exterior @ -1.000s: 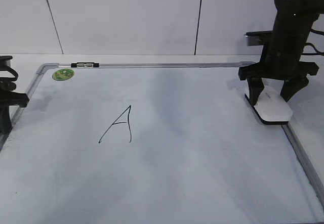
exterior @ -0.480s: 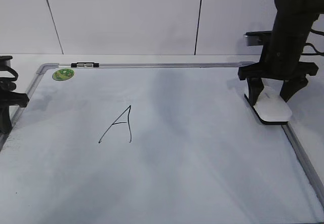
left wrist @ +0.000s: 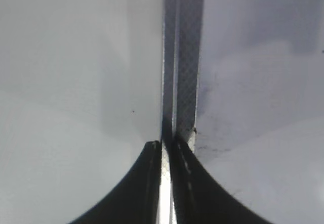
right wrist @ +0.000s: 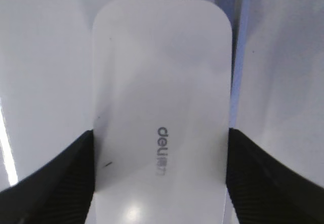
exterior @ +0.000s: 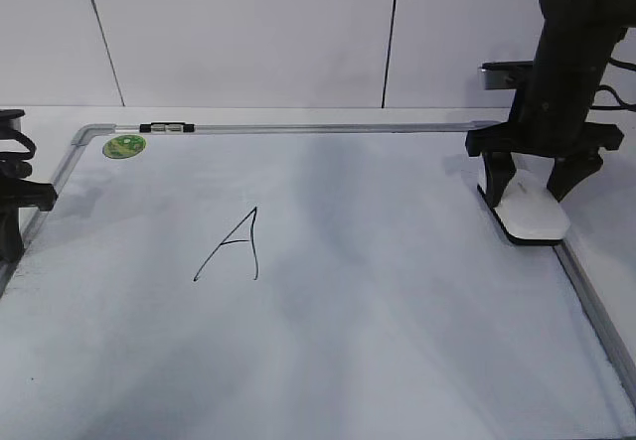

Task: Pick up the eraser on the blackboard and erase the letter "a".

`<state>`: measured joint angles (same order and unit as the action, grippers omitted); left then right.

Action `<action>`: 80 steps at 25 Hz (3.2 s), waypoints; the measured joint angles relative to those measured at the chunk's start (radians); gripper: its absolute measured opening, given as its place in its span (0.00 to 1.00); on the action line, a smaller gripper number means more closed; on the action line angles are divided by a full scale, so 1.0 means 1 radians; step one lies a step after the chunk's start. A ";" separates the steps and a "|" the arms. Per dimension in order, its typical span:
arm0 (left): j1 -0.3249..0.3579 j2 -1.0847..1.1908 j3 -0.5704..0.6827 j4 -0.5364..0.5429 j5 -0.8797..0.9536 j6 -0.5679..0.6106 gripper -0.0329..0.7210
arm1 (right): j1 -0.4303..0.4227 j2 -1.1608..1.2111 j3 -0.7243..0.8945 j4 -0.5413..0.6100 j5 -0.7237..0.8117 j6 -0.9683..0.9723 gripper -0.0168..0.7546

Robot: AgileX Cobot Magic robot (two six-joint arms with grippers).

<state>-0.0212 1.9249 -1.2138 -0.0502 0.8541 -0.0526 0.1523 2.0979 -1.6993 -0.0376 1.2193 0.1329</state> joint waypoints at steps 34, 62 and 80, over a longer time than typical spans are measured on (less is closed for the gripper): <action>0.000 0.000 0.000 -0.009 -0.002 0.000 0.15 | 0.000 -0.049 -0.002 0.028 0.000 0.014 0.82; 0.000 -0.193 -0.131 -0.006 0.152 0.000 0.50 | 0.000 -0.236 -0.004 0.053 0.009 0.018 0.79; -0.032 -0.584 -0.224 0.000 0.352 -0.008 0.51 | 0.000 -0.685 -0.004 0.053 0.032 0.018 0.79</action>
<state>-0.0536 1.3411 -1.4383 -0.0503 1.2060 -0.0601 0.1523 1.4129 -1.7038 0.0156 1.2508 0.1509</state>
